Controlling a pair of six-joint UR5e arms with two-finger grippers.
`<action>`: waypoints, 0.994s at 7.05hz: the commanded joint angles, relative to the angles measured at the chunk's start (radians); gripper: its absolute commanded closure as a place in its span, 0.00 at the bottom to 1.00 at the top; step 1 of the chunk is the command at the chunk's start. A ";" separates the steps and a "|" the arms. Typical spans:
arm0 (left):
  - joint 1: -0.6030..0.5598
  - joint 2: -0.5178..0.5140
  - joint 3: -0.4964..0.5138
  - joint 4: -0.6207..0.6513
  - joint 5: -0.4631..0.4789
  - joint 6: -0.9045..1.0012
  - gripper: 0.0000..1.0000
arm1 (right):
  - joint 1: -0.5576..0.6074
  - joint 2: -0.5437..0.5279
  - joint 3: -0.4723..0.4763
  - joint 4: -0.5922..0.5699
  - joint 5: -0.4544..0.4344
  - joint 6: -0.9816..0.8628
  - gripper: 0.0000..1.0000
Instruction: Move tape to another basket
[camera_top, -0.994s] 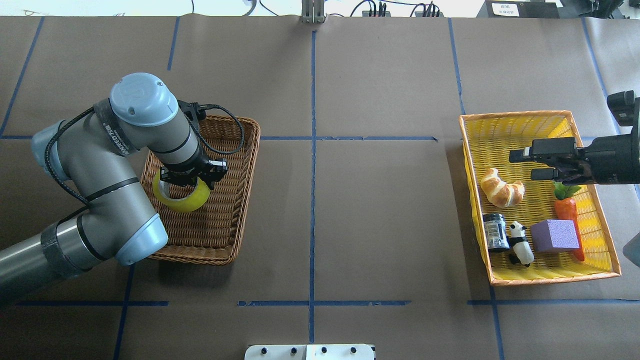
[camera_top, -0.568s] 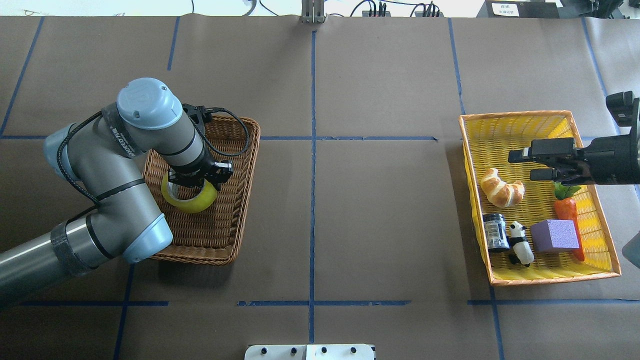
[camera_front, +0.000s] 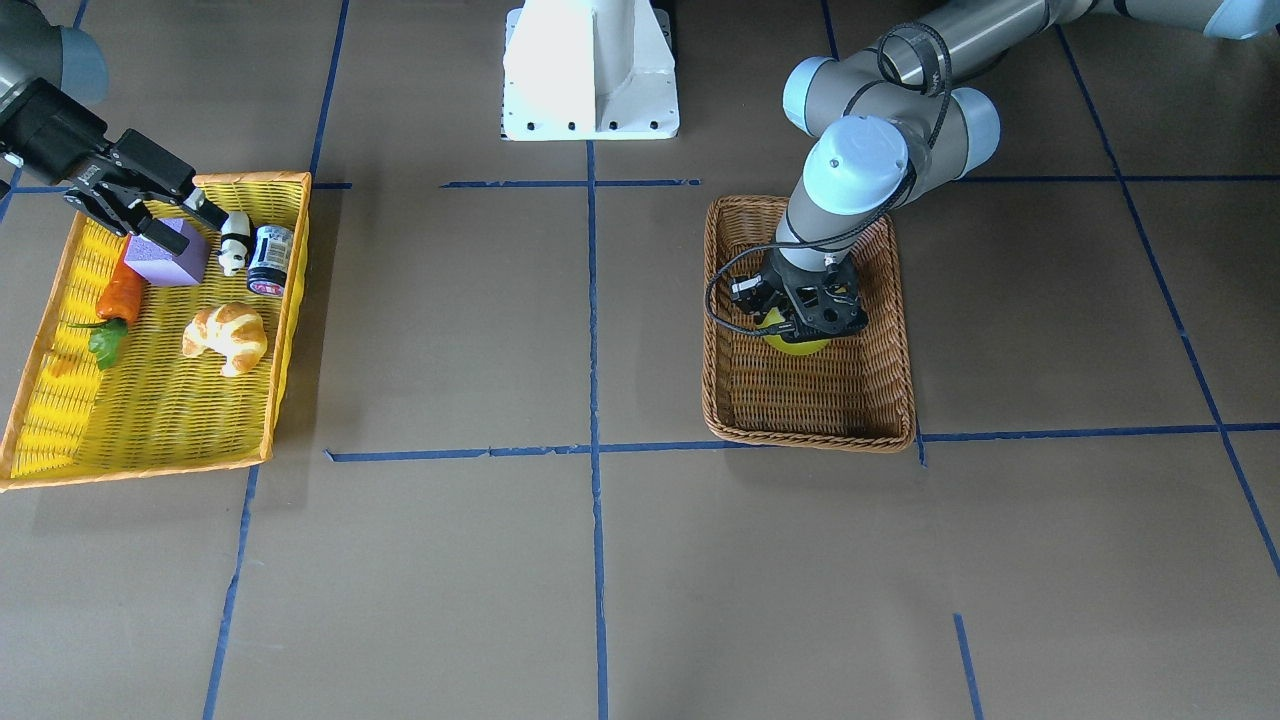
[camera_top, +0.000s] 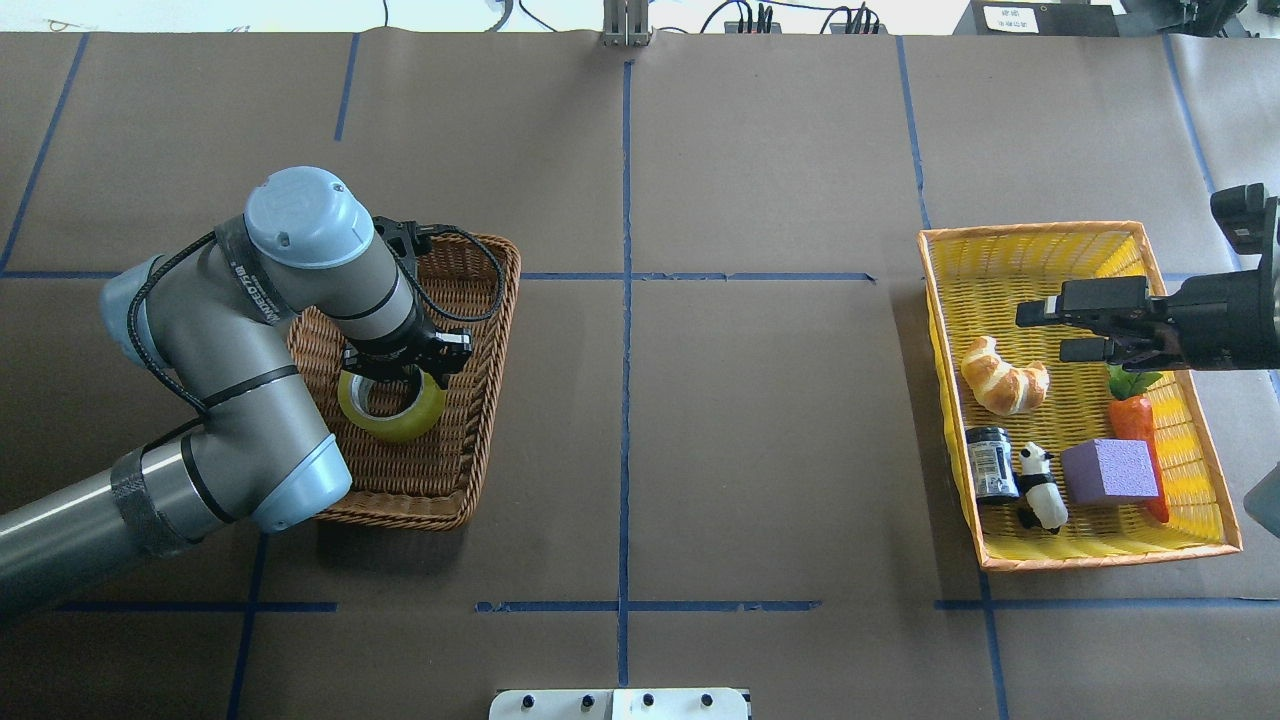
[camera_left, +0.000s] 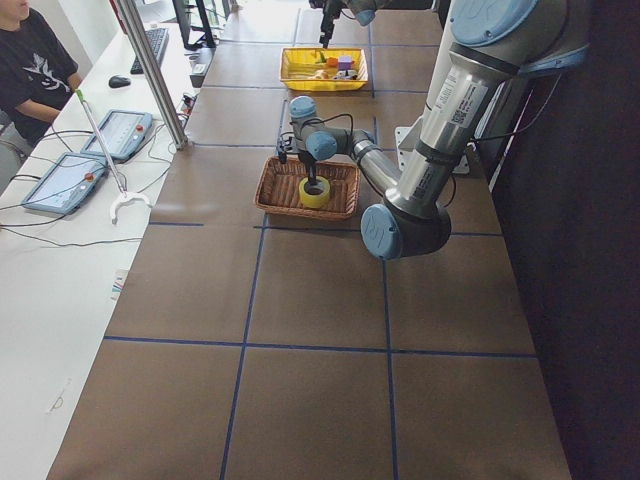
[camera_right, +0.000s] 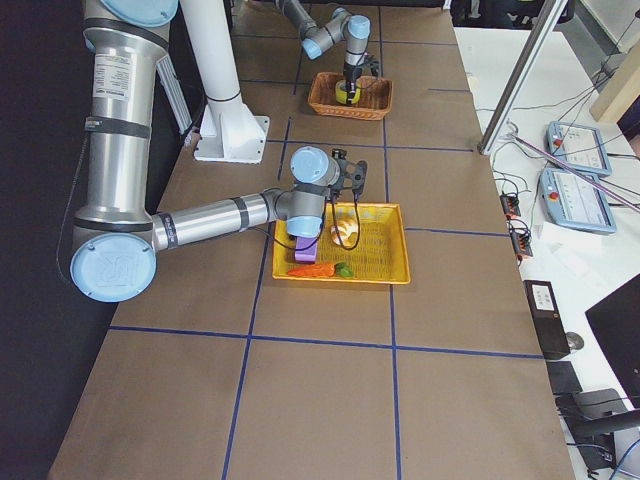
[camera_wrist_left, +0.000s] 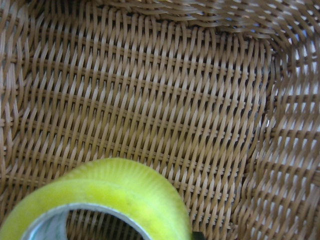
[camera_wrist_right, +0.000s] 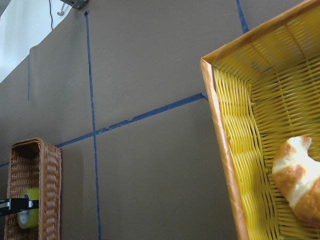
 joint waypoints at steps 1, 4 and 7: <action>0.007 0.001 0.002 -0.002 0.000 0.004 0.65 | 0.000 0.002 0.000 0.000 0.000 0.000 0.00; -0.043 0.008 -0.098 0.014 0.003 0.007 0.00 | -0.005 0.005 -0.003 -0.002 0.000 0.000 0.00; -0.189 0.077 -0.321 0.240 0.001 0.370 0.00 | 0.041 -0.002 -0.003 -0.195 0.015 -0.293 0.00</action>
